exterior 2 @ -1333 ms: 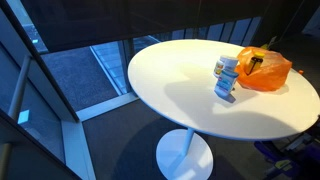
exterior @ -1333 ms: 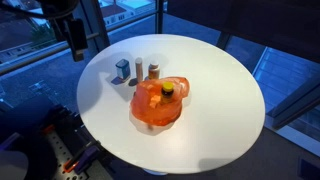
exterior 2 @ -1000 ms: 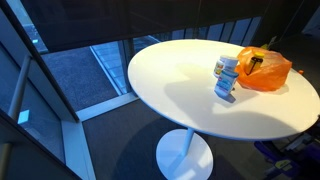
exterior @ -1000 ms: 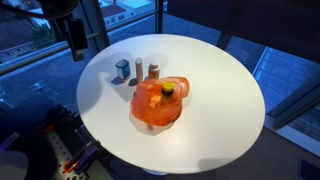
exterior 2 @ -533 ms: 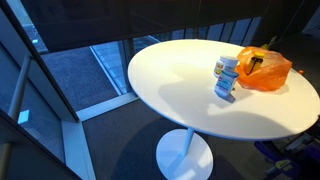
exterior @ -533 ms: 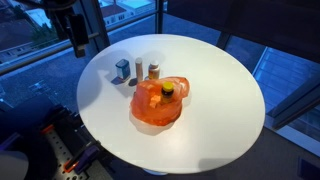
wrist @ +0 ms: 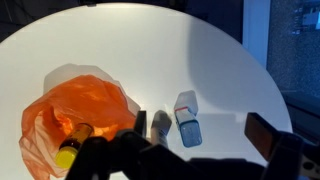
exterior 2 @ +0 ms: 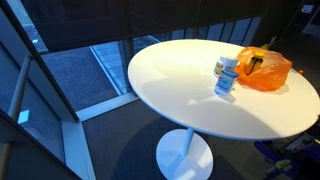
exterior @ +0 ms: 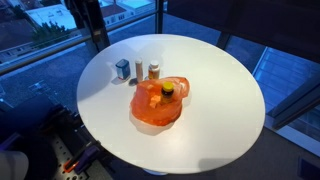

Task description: Put the white and blue container in the orange plastic.

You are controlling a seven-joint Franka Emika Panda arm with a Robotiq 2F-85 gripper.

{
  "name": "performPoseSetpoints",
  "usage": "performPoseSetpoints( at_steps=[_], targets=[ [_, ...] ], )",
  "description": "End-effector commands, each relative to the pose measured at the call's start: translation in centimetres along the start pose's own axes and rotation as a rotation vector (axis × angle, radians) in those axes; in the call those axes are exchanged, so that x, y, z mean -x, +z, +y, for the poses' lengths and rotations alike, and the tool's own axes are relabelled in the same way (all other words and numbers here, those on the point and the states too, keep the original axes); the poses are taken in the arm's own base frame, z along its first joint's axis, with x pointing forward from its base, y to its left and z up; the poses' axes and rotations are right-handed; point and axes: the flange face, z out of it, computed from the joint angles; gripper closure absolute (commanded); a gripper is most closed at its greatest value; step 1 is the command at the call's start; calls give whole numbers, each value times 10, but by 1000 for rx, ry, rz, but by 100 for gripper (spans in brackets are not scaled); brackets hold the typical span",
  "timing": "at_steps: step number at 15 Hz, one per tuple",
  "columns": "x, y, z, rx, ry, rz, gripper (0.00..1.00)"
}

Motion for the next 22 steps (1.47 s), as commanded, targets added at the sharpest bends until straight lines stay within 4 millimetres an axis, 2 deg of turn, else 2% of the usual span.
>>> performPoseSetpoints(
  at_steps=[1,6,11,13,15,16,19,22],
  targets=[
    [-39,4,-12,-7,57,6,0],
    [-77,28,-14,-9,118,6,0],
    [-98,61,-19,-25,104,8,0],
    [-101,72,-21,-29,102,8,0],
    [-102,69,-25,-29,107,-8,0],
    [-95,78,-20,-8,94,-5,0],
    [-98,76,-22,-10,91,-1,0],
    [-97,87,-23,-20,86,-10,0]
  ],
)
